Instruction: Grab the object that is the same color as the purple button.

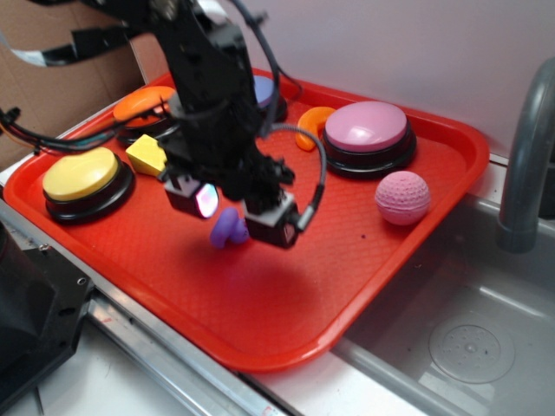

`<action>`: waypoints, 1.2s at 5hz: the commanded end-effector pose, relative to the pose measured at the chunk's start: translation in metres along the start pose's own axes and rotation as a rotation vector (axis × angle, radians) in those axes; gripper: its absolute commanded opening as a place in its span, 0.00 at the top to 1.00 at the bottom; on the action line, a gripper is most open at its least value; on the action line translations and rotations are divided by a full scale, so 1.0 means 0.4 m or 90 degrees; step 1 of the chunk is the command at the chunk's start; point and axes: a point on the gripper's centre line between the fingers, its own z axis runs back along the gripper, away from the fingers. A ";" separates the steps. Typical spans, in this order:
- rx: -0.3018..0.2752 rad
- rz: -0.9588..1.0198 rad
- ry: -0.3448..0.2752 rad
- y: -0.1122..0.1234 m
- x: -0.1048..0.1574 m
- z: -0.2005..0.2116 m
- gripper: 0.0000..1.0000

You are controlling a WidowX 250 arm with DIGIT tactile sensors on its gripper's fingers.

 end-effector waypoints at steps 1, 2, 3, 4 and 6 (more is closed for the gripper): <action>0.005 0.007 -0.020 0.028 0.019 -0.028 0.00; 0.006 0.003 -0.032 0.025 0.019 -0.024 0.81; -0.011 -0.011 -0.032 0.024 0.026 -0.015 1.00; -0.011 -0.031 -0.015 0.032 0.048 0.028 1.00; -0.014 -0.054 -0.025 0.088 0.155 0.231 1.00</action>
